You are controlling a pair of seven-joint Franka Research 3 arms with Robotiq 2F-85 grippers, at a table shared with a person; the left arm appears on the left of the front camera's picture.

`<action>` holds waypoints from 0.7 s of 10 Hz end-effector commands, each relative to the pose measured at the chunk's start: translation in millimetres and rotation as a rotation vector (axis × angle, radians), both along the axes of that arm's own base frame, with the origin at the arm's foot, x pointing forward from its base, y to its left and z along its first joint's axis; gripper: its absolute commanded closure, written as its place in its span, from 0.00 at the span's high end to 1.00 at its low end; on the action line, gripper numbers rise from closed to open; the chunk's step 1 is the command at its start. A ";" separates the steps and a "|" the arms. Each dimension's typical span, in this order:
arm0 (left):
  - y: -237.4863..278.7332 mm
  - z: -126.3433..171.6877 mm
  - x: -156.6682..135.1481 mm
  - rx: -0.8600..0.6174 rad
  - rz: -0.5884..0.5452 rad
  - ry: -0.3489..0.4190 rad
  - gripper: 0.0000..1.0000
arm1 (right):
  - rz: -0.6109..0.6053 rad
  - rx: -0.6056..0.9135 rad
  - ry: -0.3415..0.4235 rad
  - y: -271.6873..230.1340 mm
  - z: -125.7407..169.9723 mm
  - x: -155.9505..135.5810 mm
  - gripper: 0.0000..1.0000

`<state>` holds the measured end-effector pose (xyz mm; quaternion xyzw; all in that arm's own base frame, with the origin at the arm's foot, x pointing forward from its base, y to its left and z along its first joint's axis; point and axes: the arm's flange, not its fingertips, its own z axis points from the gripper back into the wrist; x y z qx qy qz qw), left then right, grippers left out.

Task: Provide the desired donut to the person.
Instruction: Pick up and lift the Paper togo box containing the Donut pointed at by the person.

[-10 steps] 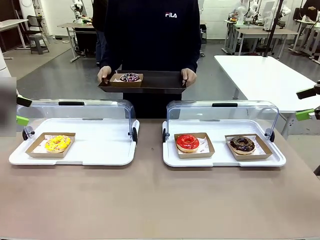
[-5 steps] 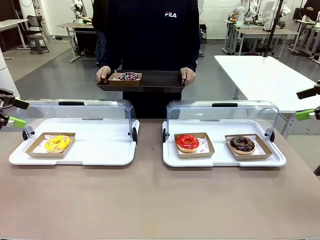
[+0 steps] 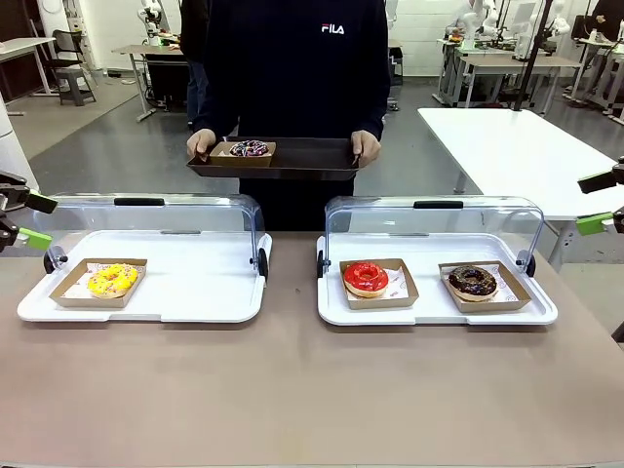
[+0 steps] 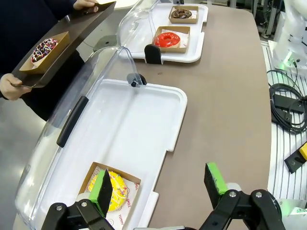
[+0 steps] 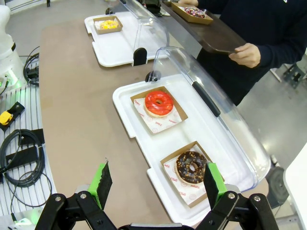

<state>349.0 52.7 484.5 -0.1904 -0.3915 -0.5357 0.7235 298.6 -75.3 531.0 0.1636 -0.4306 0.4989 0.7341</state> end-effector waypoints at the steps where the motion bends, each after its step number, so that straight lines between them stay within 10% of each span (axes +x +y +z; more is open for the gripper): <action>1: 2.1 -1.3 0.2 -0.016 -0.003 -0.001 1.00 | 0.015 0.024 -0.008 0.8 -1.0 2.7 1.00; 7: 2.1 -1.3 0.2 -0.016 -0.003 -0.001 1.00 | 0.015 0.024 -0.008 0.8 -1.0 2.7 1.00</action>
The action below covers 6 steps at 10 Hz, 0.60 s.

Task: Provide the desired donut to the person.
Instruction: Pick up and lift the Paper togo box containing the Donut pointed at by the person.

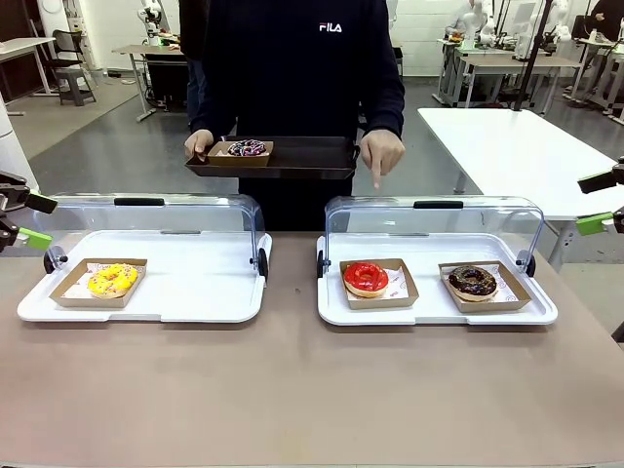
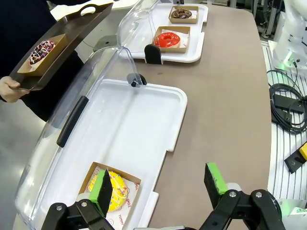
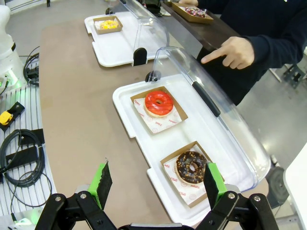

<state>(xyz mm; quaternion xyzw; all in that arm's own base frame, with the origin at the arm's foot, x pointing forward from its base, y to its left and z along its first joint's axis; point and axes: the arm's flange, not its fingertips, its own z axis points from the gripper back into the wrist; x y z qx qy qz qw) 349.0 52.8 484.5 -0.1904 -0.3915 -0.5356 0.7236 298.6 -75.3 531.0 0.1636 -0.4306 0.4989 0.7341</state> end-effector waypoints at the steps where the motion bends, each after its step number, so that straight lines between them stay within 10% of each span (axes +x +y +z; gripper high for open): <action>1: 2.1 -1.3 0.3 -0.016 -0.003 -0.001 1.00 | 0.015 0.024 -0.008 0.8 -1.0 2.7 1.00; 6: 2.1 -1.3 0.3 -0.016 -0.003 -0.001 1.00 | 0.015 0.024 -0.008 0.8 -1.0 2.7 1.00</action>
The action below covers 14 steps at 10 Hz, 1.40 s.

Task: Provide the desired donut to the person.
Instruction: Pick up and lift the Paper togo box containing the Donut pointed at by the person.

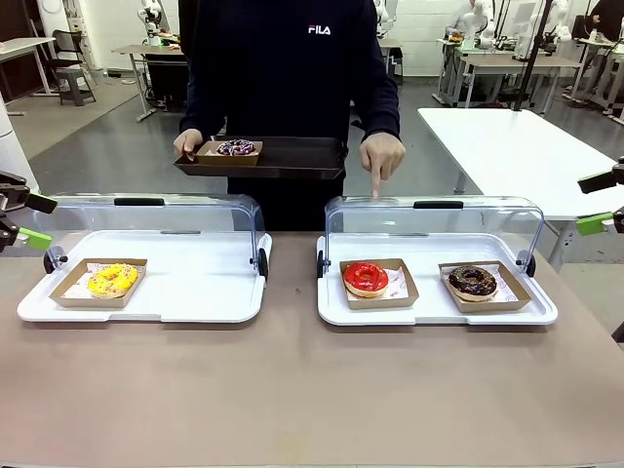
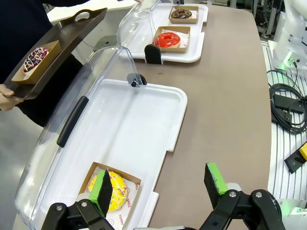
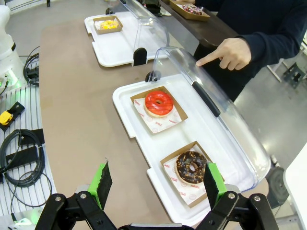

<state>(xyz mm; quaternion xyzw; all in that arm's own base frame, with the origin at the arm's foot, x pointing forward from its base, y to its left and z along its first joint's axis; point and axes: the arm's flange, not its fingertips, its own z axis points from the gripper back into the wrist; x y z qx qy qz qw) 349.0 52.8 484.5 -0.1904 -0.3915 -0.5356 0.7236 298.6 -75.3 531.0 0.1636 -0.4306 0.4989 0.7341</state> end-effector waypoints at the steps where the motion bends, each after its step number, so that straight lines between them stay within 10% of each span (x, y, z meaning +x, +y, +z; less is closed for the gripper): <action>1: 2.1 -1.3 0.3 -0.016 -0.003 -0.001 1.00 | 0.015 0.024 -0.008 0.8 -1.0 2.7 1.00; 14: 2.1 -1.3 0.3 -0.016 -0.003 -0.001 1.00 | 0.015 0.024 -0.008 0.8 -1.0 2.7 1.00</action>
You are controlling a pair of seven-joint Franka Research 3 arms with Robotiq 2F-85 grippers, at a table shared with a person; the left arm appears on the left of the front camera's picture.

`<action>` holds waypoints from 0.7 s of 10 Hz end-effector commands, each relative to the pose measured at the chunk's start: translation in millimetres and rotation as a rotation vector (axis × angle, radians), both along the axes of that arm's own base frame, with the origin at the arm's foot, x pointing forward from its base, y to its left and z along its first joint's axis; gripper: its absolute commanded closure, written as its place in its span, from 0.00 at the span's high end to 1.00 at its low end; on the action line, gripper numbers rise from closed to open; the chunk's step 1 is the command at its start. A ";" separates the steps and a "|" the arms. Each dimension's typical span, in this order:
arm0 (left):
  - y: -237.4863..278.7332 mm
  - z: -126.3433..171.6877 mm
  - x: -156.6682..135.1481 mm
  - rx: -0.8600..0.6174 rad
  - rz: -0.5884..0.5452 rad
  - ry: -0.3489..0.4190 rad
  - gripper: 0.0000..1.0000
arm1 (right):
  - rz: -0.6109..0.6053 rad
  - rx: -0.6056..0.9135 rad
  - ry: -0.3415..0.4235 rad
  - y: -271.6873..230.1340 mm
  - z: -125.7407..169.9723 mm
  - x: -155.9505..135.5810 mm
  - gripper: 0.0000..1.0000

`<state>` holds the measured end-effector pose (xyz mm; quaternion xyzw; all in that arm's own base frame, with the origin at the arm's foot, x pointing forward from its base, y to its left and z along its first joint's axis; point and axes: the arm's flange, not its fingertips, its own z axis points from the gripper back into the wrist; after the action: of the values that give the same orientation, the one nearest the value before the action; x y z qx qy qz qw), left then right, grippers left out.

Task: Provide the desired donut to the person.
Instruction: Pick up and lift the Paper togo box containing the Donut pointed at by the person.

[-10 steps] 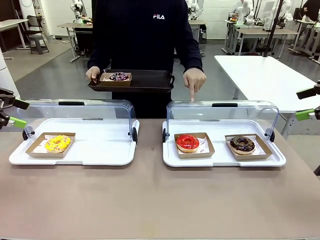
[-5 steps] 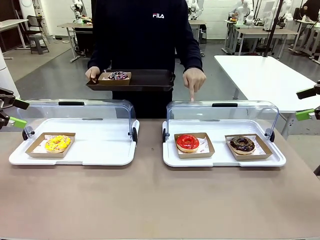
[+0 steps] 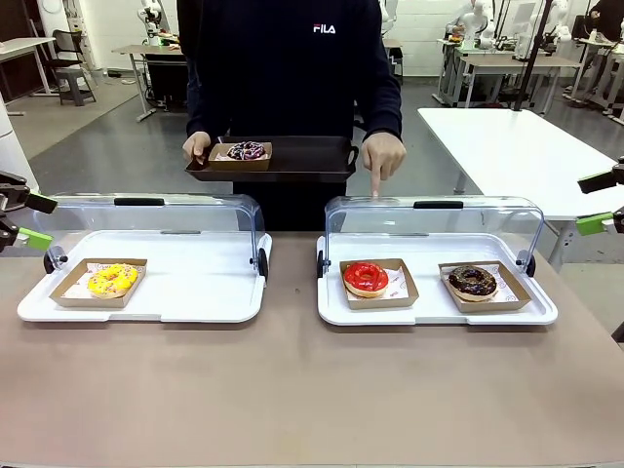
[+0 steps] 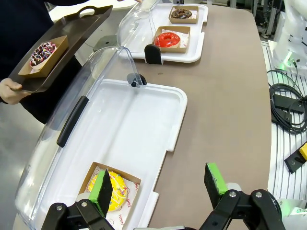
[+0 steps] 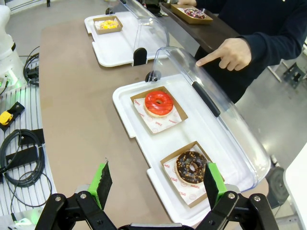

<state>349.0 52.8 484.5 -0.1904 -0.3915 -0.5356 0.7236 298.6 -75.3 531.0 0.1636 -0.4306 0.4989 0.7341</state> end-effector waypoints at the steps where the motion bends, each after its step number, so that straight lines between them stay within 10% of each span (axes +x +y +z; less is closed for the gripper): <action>1: 2.0 -1.3 0.3 -0.016 -0.003 -0.001 1.00 | 0.015 0.024 -0.008 0.8 -1.0 2.7 1.00; 5: 2.0 -1.3 0.3 -0.016 -0.003 -0.001 1.00 | 0.101 -0.154 0.037 111.8 26.9 62.8 1.00; 7: 2.0 -1.3 0.3 -0.016 -0.003 -0.001 1.00 | 0.118 -0.338 0.122 200.0 -6.8 107.2 1.00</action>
<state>349.1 52.6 484.2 -0.1904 -0.3909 -0.5357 0.7238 361.9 104.1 534.8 0.1252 -0.3325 0.5940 0.7218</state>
